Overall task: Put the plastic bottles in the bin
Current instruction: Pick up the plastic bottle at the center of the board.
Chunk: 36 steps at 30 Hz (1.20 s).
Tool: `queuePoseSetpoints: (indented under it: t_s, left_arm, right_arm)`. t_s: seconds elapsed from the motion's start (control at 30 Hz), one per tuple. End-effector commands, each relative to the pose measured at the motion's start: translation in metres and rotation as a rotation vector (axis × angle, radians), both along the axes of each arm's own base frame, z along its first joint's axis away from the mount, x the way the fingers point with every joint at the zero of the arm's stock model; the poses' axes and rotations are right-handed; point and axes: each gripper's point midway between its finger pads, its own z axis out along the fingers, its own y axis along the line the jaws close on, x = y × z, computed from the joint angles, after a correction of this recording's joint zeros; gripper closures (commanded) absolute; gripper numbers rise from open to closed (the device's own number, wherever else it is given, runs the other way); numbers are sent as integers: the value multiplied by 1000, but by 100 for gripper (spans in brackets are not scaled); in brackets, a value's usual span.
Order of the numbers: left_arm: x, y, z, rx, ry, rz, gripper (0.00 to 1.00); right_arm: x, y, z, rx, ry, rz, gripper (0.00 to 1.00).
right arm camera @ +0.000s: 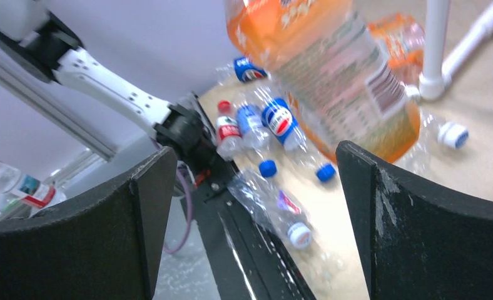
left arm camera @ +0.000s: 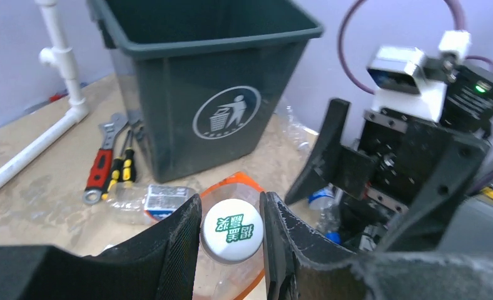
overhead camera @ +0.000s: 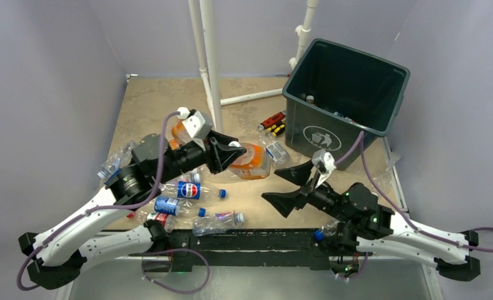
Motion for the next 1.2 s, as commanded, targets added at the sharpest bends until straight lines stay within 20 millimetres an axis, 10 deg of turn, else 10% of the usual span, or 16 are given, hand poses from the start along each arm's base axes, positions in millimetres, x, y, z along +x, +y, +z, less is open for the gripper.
queuePoseSetpoints:
  t_s: [0.0, 0.4, 1.17]
  left_arm:
    - [-47, 5, 27, -15, -36, -201, 100]
    - [-112, 29, 84, -170, -127, -431, 100]
    - [-76, 20, 114, -256, -19, -267, 100]
  right_arm:
    - [-15, 3, 48, 18, -102, 90, 1]
    - [-32, 12, 105, -41, -275, 201, 1]
    - [12, 52, 103, -119, -269, 55, 2]
